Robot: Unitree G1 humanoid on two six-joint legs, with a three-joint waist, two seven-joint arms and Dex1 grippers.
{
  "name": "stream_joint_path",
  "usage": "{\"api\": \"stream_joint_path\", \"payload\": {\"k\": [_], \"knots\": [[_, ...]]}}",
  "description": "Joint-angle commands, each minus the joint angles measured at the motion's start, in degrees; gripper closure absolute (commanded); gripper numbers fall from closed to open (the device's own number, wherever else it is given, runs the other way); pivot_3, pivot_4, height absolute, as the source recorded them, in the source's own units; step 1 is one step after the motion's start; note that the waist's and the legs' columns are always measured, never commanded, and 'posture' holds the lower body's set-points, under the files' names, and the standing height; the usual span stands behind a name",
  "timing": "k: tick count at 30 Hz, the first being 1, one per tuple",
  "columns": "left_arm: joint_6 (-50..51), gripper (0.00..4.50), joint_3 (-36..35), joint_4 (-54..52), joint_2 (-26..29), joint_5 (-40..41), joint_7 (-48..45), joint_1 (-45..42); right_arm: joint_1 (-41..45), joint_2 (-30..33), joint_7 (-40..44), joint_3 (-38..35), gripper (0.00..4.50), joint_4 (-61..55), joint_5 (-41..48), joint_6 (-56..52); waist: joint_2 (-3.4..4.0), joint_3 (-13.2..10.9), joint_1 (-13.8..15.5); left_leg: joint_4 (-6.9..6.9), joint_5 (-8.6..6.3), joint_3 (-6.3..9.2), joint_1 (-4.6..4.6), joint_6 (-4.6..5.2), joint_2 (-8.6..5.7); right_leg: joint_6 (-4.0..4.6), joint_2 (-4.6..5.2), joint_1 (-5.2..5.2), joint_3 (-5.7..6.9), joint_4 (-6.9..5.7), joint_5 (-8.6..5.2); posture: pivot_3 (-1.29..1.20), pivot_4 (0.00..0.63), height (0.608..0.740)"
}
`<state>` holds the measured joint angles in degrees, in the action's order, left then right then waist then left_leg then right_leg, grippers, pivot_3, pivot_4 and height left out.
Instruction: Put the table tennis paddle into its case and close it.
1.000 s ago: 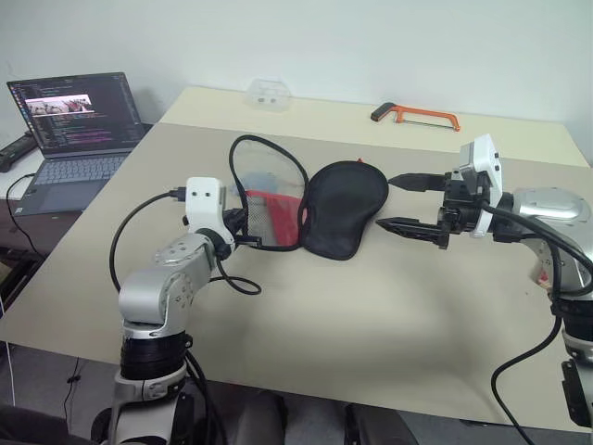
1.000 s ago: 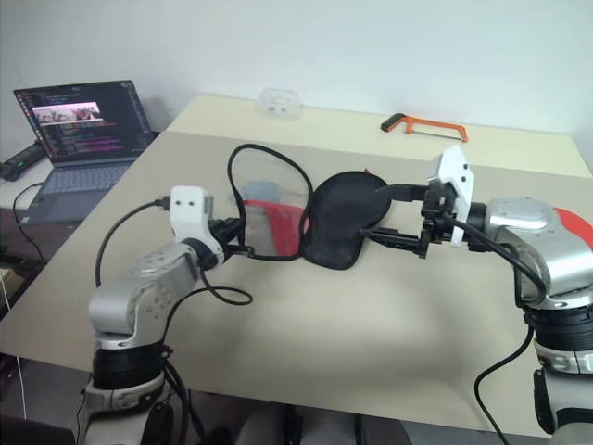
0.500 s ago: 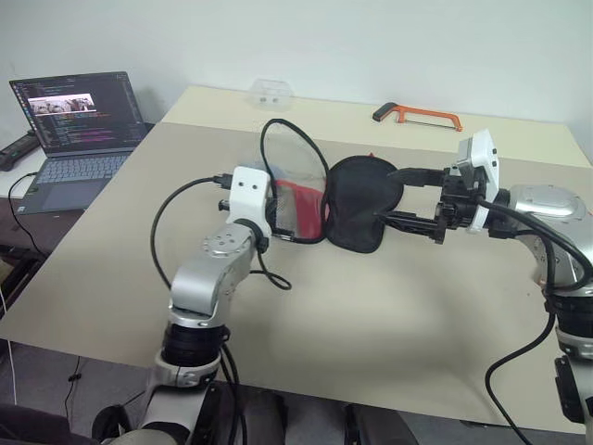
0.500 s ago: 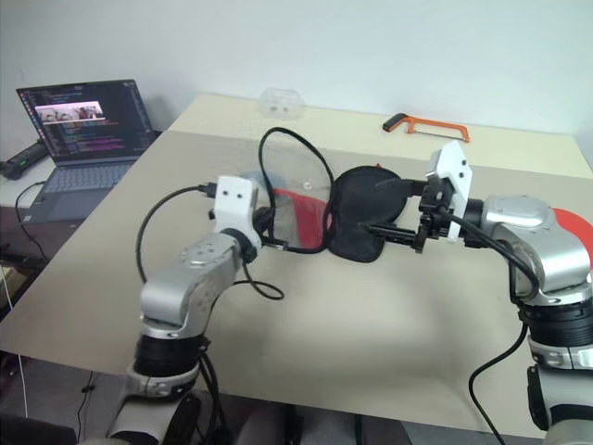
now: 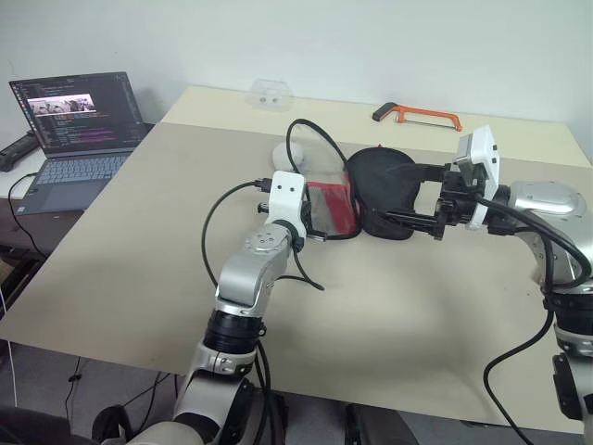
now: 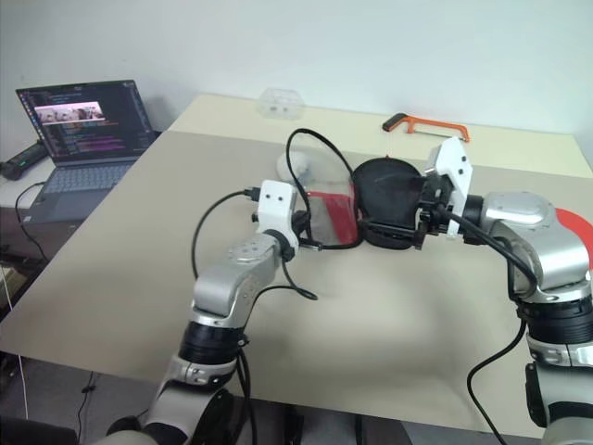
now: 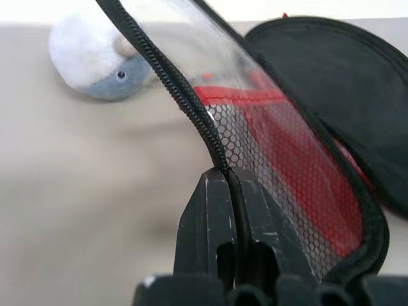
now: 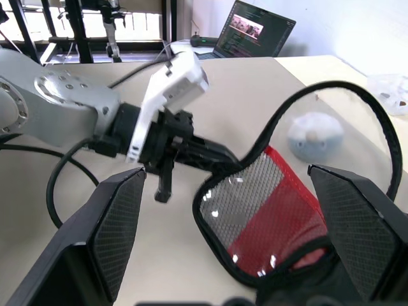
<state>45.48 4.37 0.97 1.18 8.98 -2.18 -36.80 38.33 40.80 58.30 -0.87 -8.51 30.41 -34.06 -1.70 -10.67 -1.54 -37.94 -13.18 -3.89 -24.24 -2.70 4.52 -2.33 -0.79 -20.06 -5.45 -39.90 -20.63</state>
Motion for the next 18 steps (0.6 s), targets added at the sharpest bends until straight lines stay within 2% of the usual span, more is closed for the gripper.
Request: {"api": "stream_joint_path", "payload": {"k": [1, 8, 18], "knots": [[-3.63, 4.46, -0.19, 3.46, -1.23, 0.73, -2.60, -2.85, 1.46, -0.25, -0.60, -1.52, 0.00, -0.56, 0.20, 1.21, 0.00, 0.00, 0.00, 0.00, 0.00, -0.01, 0.00, 0.00, 0.00, 0.00, 0.00, 0.00, 0.00, 0.00, 0.00, 0.00, 0.150, 0.740], [-4.57, 4.46, 1.45, 7.74, -3.40, 2.33, -9.65, -6.34, 1.50, -0.36, -1.07, -1.81, 0.00, -0.64, 0.09, 1.28, 0.00, 0.00, 0.01, 0.01, 0.00, -0.04, -0.08, -0.01, -0.02, 0.00, -0.02, -0.07, 0.04, 0.01, 0.00, 0.00, 0.150, 0.740], [-0.33, 4.46, 6.42, 3.43, -5.06, 4.82, -17.97, -4.77, 1.60, -0.40, -1.52, -1.95, 0.00, -0.58, -0.01, 1.51, 0.00, 0.00, -0.01, 0.01, 0.00, -0.06, -0.08, -0.01, -0.02, -0.01, -0.02, -0.07, 0.04, 0.04, 0.00, 0.00, 0.150, 0.740]]}}
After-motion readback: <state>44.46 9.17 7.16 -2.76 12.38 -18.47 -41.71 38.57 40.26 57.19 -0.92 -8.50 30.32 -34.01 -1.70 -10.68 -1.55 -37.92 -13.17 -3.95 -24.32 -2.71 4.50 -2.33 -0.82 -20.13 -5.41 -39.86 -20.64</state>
